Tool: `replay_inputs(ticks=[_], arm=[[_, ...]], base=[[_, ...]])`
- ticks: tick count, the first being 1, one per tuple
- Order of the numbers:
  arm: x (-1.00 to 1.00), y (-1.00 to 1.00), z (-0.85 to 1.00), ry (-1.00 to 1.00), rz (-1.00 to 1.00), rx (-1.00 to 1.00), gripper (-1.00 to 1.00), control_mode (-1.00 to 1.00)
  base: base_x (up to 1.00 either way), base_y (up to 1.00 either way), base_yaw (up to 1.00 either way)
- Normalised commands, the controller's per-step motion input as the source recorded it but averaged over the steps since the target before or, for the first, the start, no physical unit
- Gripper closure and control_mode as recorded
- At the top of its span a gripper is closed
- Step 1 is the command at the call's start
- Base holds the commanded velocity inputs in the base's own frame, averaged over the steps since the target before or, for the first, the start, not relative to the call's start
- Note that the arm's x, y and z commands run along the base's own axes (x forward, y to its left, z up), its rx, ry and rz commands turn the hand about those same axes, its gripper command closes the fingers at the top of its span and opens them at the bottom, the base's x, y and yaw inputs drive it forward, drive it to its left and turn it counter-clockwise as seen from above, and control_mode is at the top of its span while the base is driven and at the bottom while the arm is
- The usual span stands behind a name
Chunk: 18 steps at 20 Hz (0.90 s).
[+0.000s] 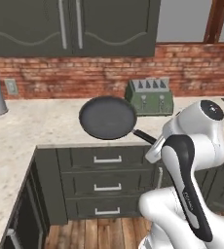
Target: Move the pot and pan from the stove into the sink.
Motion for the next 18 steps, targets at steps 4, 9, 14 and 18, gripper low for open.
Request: replay_inputs(ticks=[4, 9, 14, 18], arm=[[0.0, 0.0, 0.0, 0.0, 0.0, 0.0, 1.0, 1.0], [0.0, 0.0, 0.0, 0.0, 0.0, 0.0, 1.0, 1.0], [0.0, 0.0, 0.0, 0.0, 0.0, 0.0, 1.0, 1.0], [0.0, 0.0, 0.0, 0.0, 0.0, 0.0, 1.0, 1.0]], base=[[0.27, -0.84, -0.06], [0.3, -0.88, -0.06], [0.3, -0.91, -0.06], [0.31, -0.93, -0.06]])
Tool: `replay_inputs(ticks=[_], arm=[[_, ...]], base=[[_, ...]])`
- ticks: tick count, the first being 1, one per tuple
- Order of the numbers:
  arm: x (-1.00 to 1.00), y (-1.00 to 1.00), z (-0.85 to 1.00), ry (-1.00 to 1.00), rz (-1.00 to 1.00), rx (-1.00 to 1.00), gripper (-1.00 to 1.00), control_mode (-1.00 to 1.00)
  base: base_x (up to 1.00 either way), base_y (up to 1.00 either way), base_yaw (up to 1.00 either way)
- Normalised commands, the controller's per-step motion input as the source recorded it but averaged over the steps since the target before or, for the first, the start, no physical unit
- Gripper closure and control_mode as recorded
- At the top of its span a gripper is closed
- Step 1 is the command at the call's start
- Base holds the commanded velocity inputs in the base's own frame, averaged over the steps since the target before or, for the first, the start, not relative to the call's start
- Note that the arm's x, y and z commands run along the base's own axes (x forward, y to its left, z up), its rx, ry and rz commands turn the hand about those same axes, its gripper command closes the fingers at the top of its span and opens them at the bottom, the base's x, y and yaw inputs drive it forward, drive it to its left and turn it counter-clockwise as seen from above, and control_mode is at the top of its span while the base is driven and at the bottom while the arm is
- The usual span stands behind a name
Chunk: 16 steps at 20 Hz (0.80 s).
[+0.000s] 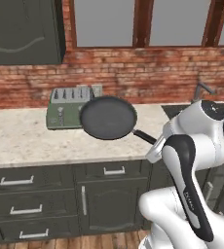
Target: Move the pot and pan from the stove into the sink.
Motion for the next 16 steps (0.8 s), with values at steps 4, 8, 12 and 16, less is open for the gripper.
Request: replay_inputs(ticks=[4, 8, 12, 16], arm=[[0.0, 0.0, 0.0, 0.0, 0.0, 0.0, 1.0, 1.0], [0.0, 0.0, 0.0, 0.0, 0.0, 0.0, 1.0, 1.0], [0.0, 0.0, 0.0, 0.0, 0.0, 0.0, 1.0, 1.0], [0.0, 0.0, 0.0, 0.0, 0.0, 0.0, 1.0, 1.0]], base=[[0.29, -0.94, -0.06], [0.25, -0.95, -0.06], [0.14, -0.97, -0.07], [0.01, -0.97, -0.15]])
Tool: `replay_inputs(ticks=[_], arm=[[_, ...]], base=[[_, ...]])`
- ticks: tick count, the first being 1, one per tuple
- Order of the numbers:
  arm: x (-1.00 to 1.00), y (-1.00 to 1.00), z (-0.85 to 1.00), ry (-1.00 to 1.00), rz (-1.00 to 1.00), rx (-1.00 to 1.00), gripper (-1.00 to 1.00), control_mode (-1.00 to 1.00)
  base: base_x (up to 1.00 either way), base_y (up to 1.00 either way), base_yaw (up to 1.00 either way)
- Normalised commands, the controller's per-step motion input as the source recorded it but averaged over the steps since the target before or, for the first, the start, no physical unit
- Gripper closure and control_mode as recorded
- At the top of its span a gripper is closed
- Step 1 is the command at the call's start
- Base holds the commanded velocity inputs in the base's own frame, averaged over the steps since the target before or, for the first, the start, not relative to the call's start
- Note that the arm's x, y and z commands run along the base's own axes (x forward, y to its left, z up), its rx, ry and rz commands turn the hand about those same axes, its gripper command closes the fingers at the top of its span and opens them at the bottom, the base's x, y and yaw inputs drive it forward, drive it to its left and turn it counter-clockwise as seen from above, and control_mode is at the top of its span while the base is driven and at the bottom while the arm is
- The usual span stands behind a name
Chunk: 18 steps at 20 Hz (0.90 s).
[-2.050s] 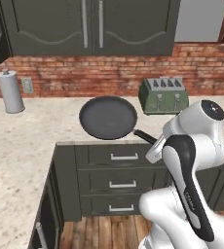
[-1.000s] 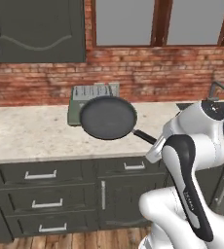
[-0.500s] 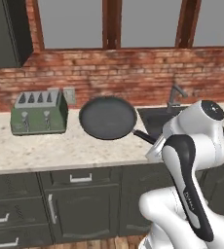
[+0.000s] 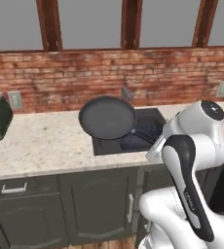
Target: Move the pot and pan from the stove into the sink.
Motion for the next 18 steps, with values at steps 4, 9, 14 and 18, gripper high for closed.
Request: replay_inputs(ticks=[4, 9, 14, 18], arm=[[0.0, 0.0, 0.0, 0.0, 0.0, 0.0, 1.0, 1.0], [0.0, 0.0, 0.0, 0.0, 0.0, 0.0, 1.0, 1.0], [0.0, 0.0, 0.0, 0.0, 0.0, 0.0, 1.0, 1.0], [0.0, 0.0, 0.0, 0.0, 0.0, 0.0, 1.0, 1.0]], base=[[0.01, -0.71, -0.3], [0.0, -0.47, -0.29], [0.14, 0.01, -0.01], [0.61, 0.23, -0.01]])
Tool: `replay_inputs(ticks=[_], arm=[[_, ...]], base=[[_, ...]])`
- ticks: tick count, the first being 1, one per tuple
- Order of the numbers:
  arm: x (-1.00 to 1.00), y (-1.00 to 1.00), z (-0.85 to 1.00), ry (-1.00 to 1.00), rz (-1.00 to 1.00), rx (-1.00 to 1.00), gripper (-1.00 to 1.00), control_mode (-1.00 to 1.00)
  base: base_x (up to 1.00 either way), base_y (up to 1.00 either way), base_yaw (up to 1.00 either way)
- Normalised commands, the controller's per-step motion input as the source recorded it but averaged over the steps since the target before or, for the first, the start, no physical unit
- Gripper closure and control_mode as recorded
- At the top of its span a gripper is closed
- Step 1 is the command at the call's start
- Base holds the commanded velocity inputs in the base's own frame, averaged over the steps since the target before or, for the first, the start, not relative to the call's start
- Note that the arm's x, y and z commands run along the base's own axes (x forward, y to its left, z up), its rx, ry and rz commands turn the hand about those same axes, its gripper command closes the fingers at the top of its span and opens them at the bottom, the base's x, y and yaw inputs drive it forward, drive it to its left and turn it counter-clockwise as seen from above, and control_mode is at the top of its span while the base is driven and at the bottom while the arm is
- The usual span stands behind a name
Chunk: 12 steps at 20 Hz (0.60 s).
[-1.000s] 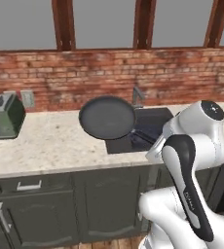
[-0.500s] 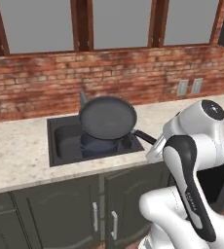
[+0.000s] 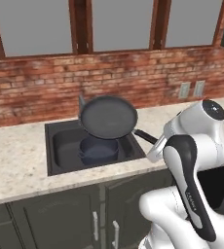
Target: Move the pot and pan from the stove into the sink.
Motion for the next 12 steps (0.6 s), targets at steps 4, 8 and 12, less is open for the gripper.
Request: replay_inputs(ticks=[4, 8, 12], arm=[[0.0, 0.0, 0.0, 0.0, 0.0, 0.0, 1.0, 1.0], [0.0, 0.0, 0.0, 0.0, 0.0, 0.0, 1.0, 1.0], [0.0, 0.0, 0.0, 0.0, 0.0, 0.0, 1.0, 1.0]], base=[[0.69, 0.28, -0.01], [0.53, 0.19, -0.01], [0.04, 0.01, 0.0]])
